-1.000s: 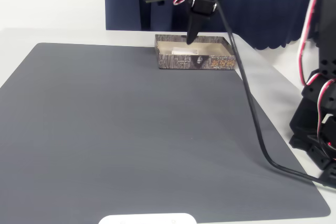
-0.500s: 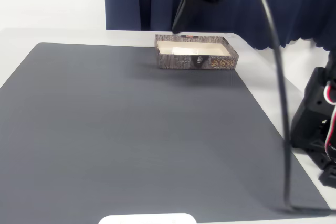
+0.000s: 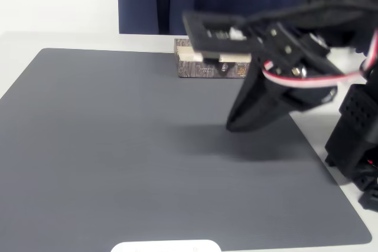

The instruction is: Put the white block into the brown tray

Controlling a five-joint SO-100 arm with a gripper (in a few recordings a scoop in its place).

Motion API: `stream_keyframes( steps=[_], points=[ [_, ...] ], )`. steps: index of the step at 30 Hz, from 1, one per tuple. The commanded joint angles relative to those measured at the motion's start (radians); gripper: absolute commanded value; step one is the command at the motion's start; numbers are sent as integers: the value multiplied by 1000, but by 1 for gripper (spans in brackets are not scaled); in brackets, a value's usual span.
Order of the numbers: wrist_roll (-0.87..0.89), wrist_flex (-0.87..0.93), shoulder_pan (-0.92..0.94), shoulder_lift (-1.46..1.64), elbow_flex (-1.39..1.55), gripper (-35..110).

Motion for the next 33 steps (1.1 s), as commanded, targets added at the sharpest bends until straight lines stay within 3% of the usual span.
stream_keyframes(
  steps=[1, 10, 30, 33],
  points=[
    [26, -18, -21, 152, 89, 0],
    [104, -44, -43, 314, 305, 0],
    [54, 278, -25, 382, 305, 0],
    [-18, 279, -26, 383, 305, 0]
  ],
)
